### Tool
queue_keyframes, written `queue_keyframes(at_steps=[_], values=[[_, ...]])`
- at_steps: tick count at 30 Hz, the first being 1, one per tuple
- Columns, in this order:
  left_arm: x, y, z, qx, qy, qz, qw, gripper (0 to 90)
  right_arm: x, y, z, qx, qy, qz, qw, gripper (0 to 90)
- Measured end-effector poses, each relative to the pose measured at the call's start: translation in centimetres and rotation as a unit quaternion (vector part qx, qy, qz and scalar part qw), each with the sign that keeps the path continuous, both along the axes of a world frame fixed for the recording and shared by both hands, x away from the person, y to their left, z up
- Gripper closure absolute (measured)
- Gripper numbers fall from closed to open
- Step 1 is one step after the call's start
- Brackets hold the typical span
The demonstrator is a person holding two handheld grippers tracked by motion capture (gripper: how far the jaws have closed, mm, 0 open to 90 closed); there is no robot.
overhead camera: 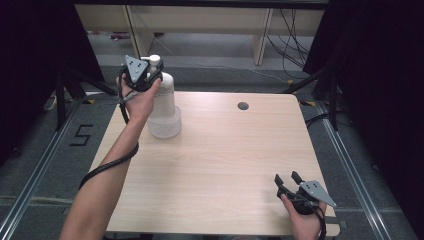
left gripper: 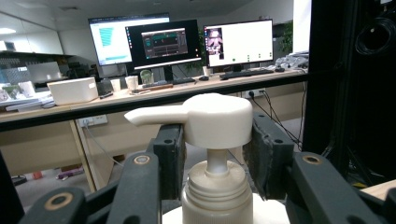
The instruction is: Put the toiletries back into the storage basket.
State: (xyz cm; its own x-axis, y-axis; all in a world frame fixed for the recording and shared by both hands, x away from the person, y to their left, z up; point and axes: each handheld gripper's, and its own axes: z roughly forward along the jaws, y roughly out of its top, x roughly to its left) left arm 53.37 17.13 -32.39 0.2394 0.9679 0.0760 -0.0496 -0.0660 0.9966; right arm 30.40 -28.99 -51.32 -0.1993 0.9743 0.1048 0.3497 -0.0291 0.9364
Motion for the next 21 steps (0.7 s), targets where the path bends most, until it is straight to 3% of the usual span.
queue_keyframes(at_steps=[6, 9, 10, 11, 14, 21], values=[[0.2, 0.0, -0.7, 0.000, 0.011, -0.003, 0.9999, 59.1, 0.0, 0.0, 0.0, 0.000, 0.001, -0.001, 1.0000, 35.5], [0.2, 0.0, -1.0, -0.002, 0.015, -0.001, 0.9999, 59.1, 0.2, -0.3, -0.1, -0.016, -0.018, 0.008, 0.9997, 35.5], [0.2, 0.1, -1.1, -0.001, 0.016, -0.002, 0.9999, 59.1, 0.1, -0.2, -0.1, -0.015, -0.018, 0.008, 0.9997, 35.5], [0.2, 0.0, -1.2, -0.001, 0.018, -0.002, 0.9998, 59.1, 0.1, 0.0, -0.1, 0.002, -0.013, 0.009, 0.9999, 35.5], [0.2, 0.1, -1.5, -0.002, 0.022, -0.001, 0.9998, 59.1, 0.2, -0.2, -0.1, -0.015, -0.018, 0.009, 0.9997, 35.5], [0.2, -0.1, -2.3, 0.003, 0.033, -0.002, 0.9995, 59.1, 0.1, 0.0, -0.1, 0.004, -0.004, 0.016, 0.9998, 35.5]])
